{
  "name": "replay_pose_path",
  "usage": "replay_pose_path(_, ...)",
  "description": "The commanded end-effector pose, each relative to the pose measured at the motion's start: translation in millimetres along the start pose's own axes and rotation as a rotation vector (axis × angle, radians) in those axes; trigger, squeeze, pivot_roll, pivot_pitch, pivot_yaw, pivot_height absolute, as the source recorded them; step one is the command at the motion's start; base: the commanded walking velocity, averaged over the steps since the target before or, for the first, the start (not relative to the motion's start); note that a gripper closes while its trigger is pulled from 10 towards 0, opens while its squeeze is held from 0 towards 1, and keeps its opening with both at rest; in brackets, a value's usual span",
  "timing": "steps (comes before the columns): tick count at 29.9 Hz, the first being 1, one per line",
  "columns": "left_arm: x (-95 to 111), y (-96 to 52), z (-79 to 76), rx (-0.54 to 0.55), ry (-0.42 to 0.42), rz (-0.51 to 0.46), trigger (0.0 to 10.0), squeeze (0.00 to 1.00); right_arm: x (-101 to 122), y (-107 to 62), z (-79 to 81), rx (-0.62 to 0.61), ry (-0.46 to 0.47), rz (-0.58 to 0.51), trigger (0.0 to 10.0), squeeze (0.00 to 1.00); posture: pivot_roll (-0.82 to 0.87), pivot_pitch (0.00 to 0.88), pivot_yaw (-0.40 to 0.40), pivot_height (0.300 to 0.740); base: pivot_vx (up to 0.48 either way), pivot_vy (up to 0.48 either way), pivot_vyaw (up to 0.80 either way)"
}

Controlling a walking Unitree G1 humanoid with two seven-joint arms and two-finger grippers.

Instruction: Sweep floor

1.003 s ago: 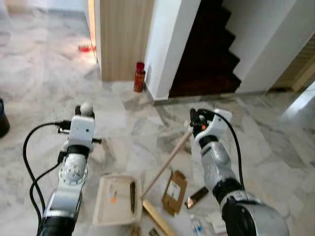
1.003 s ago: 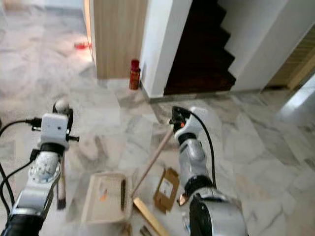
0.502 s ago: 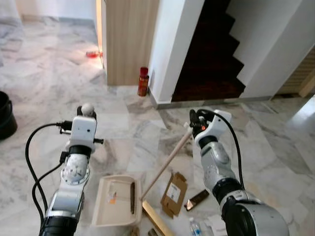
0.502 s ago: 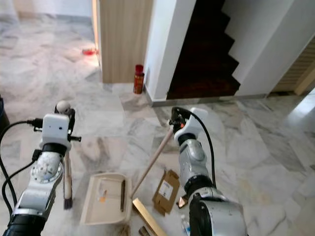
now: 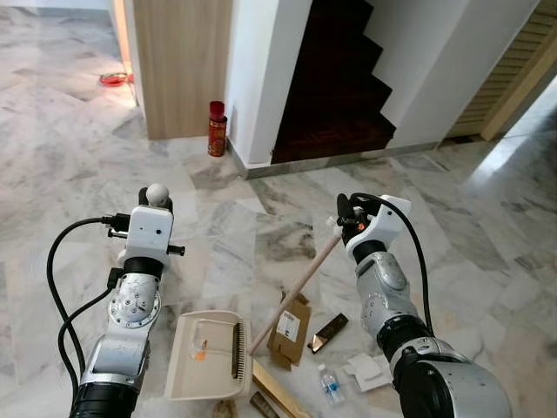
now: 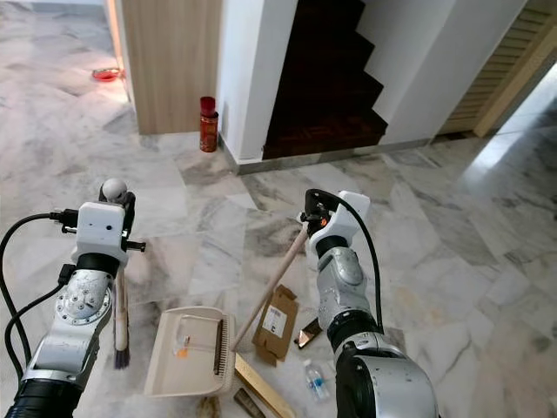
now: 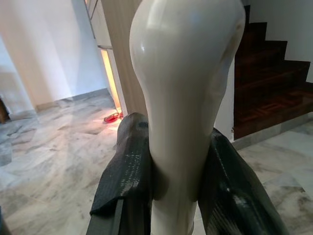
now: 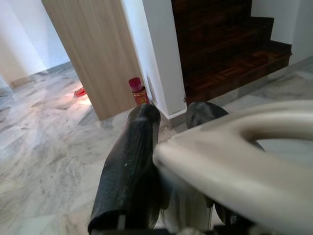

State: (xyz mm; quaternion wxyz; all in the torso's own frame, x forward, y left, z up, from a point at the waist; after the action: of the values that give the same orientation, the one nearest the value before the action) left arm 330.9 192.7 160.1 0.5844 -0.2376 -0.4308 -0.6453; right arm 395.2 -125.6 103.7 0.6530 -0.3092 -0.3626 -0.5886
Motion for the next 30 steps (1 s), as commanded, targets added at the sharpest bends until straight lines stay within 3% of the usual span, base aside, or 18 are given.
replay_pose_path(1,19.4,3.3,-0.2,0.006,-0.005,-0.086,10.0,0.0,13.4,2.7,-3.1,-0.008,-0.003,-0.045,10.0,0.0,0.24,0.0,-0.176,0.74,0.0,0.0,-0.8)
replay_pose_path(7,23.1,2.2,-1.4,0.003,-0.018,-0.106,10.0,0.0,16.9,2.2,-3.1,-0.006,-0.004,-0.073,10.0,0.0,0.24,0.0,-0.176,0.74,0.0,0.0,-0.27)
replay_pose_path(18,26.0,4.2,-0.4,0.002,-0.024,-0.12,10.0,0.0,18.0,2.8,-2.8,-0.009,0.005,-0.078,10.0,0.0,0.25,0.0,-0.172,0.74,0.0,0.452,0.0)
replay_pose_path(30,26.4,4.7,0.6,0.001,-0.016,-0.127,10.0,0.0,18.9,2.9,-5.1,-0.017,0.004,-0.075,10.0,0.0,0.24,0.0,-0.169,0.74,0.0,0.354,-0.8)
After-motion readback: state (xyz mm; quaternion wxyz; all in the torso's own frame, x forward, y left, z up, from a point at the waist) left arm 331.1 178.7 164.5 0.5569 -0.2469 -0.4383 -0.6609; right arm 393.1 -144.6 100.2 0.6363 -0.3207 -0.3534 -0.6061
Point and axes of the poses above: a point about 5 cm out from each wrist's last joint towards the gripper, its own y axis pointing out of the wrist towards the gripper, its own x axis along the axis of the wrist's last joint, z = x × y, the point moved 3 cm from there along y, pointing out of the wrist towards the gripper, and after that the axes turned 12 degrees about y, right-handed, at the moved point
